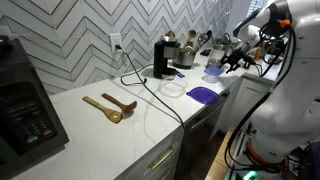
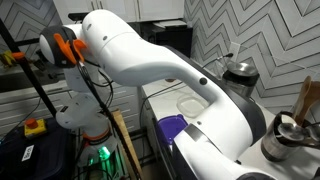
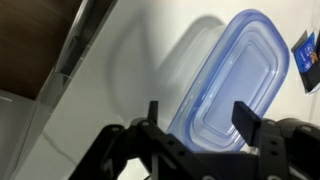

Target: Remove the light blue lid from the lunchbox, pick up the lunchbox on the right and then put in inside the other lunchbox on the left

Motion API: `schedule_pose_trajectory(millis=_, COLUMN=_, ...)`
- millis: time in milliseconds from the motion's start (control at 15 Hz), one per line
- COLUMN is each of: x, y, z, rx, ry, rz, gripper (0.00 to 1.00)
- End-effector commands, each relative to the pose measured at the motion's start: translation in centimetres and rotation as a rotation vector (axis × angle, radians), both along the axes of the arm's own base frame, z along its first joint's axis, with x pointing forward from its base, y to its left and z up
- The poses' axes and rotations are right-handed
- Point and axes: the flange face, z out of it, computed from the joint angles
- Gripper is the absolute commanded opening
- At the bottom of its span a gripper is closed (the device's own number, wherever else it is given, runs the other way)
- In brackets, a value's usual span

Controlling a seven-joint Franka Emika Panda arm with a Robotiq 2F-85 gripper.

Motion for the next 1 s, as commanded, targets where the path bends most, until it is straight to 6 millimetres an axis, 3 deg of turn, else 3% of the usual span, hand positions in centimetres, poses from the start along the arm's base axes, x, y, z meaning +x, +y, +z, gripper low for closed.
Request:
schedule_pose_trajectory(millis=0, x=-0.1, y=-0.87, z=0.01, rx=0.002, ry=-0.036, rz=0.008, gripper=0.67)
schedule_pose_trajectory(millis=67, x=-0.09, y=-0.92, z=0.08, rx=0.0, ry=-0.039, rz=0.008, gripper=0.67)
schedule_pose_trajectory(millis=133, x=-0.09, y=-0.96, z=0.14, rx=0.0, ry=-0.042, rz=0.008, gripper=0.59)
schedule_pose_trajectory(millis=267, x=-0.1, y=-1.07, z=0.17, rx=-0.001, ry=-0.045, rz=0.007, gripper=0.57)
schedule_pose_trajectory(millis=333, x=-0.14, y=-1.1, z=0.16, rx=-0.002, ry=-0.047, rz=0.007, gripper=0.5)
schedule_pose_trajectory(millis=400, x=-0.15, y=-1.14, z=0.15, rx=-0.002, ry=-0.047, rz=0.006, gripper=0.5)
schedule_pose_trajectory(millis=667, x=-0.15, y=-1.15, z=0.05, rx=0.001, ry=-0.047, rz=0.005, gripper=0.34)
schedule_pose_trajectory(millis=733, x=-0.13, y=-1.13, z=0.02, rx=0.001, ry=-0.046, rz=0.005, gripper=0.36)
schedule_pose_trajectory(millis=933, x=-0.1, y=-1.13, z=-0.06, rx=0.003, ry=-0.047, rz=0.006, gripper=0.3)
